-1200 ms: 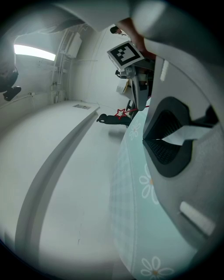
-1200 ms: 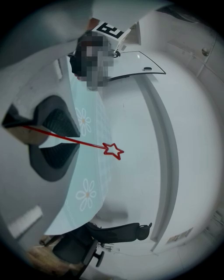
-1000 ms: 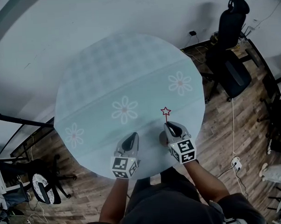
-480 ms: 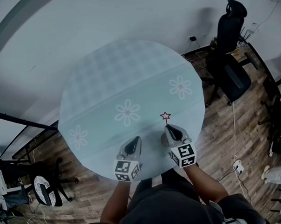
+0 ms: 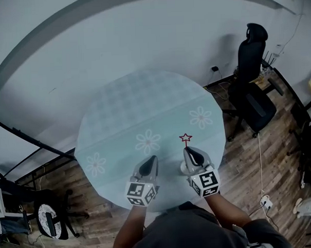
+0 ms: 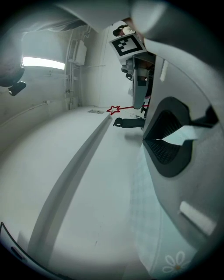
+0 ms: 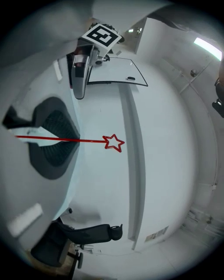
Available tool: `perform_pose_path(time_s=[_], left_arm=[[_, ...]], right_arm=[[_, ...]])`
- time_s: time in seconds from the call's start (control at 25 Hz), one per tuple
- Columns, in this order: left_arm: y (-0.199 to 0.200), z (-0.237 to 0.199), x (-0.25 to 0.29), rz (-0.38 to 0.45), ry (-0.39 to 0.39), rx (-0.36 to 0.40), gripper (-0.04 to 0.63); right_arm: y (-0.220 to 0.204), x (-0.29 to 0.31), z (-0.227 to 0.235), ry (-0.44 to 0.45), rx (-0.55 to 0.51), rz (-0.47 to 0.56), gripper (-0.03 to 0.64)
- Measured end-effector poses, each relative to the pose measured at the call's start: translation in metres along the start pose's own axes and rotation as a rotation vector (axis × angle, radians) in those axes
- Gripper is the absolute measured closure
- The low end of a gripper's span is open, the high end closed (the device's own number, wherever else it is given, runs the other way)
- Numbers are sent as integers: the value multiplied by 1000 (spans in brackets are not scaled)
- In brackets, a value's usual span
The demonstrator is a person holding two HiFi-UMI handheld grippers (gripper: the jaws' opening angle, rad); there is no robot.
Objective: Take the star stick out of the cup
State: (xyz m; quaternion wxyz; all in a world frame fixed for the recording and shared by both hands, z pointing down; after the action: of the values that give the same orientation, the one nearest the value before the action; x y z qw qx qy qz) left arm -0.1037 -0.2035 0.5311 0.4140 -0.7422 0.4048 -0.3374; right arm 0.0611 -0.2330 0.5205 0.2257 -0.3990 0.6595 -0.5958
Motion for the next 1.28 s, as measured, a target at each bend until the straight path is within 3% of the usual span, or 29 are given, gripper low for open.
perform_pose_path(time_s=[0.52,0.76,1.28], left_arm=[[93,30,-17,170,-83,113,589],[102,33,-26,196,-97,127,589],[98,25,-28,202,-102,82,589]], right_arm=[[106,-11,14,-44,-63,223,598],[116,-16,12,-66,-72,246,600],[112,-14,13,-104,-85,220,600]])
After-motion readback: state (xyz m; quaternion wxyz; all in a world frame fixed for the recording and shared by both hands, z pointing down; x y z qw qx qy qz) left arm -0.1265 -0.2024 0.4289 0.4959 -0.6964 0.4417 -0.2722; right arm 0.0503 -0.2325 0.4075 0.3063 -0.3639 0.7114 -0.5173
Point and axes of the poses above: the fingertips, and each gripper's own axes: x forward along the fingers, z to its right, y out of its top, the point moved 4 cm from there along -x, backward along the fingers, and after that the axes turned 14 degrees about -x, right-handed, at the moved point
